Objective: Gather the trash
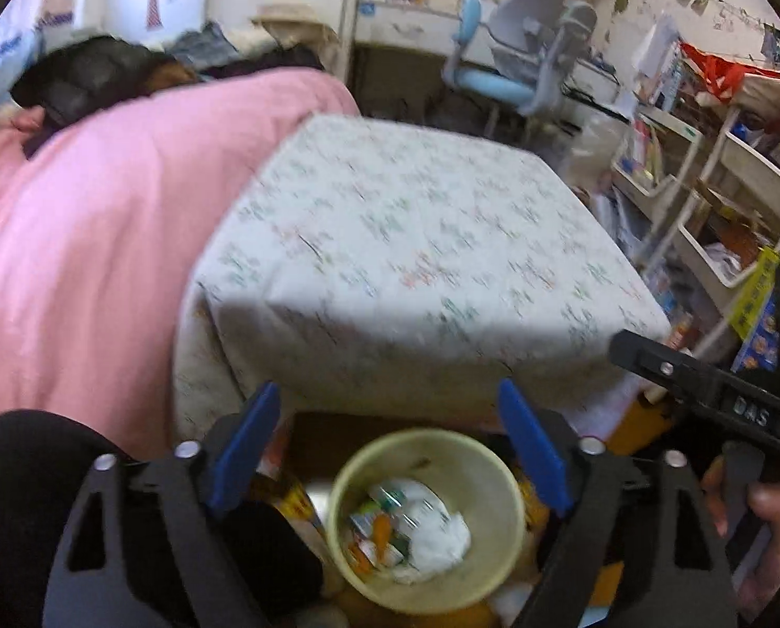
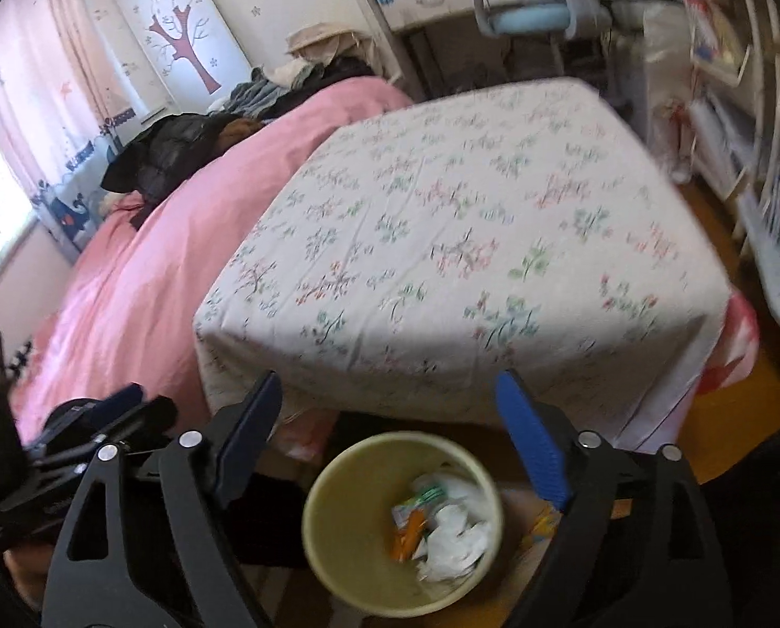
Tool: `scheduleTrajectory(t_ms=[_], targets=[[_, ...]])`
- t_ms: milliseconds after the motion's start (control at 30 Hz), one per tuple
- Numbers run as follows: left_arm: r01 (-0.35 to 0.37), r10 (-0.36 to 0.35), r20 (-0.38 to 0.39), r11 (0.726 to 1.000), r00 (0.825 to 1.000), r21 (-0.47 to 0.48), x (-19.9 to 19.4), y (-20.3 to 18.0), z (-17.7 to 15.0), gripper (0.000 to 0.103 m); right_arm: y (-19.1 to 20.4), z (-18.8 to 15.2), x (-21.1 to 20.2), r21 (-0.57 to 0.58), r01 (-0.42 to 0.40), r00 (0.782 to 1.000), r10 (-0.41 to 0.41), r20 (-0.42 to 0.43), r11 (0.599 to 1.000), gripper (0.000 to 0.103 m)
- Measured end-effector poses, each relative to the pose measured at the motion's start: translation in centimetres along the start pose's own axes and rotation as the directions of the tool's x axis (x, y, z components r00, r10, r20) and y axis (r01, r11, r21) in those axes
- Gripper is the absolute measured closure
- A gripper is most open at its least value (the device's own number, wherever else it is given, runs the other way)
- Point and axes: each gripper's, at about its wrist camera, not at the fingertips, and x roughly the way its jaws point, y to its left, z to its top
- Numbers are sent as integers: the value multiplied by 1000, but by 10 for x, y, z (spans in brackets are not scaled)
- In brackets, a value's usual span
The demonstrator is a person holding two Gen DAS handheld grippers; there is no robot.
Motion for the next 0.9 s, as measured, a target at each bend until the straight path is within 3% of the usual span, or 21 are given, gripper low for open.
scheduleTrajectory(t_ms=[200,400,900], targets=[[-37,36,132,999,991,2,-14,-3,6,8,14,0,-11,-90,119,989,-110,98,989,16],[-63,57,171,998,984,30,-18,-8,8,8,21,0,-27,-128,228,957,-198,214,965,9],[-134,135,218,991,967,-19,-20,-1,25,8,30,-5,-34,-160,276,935,-227,271,948,9]])
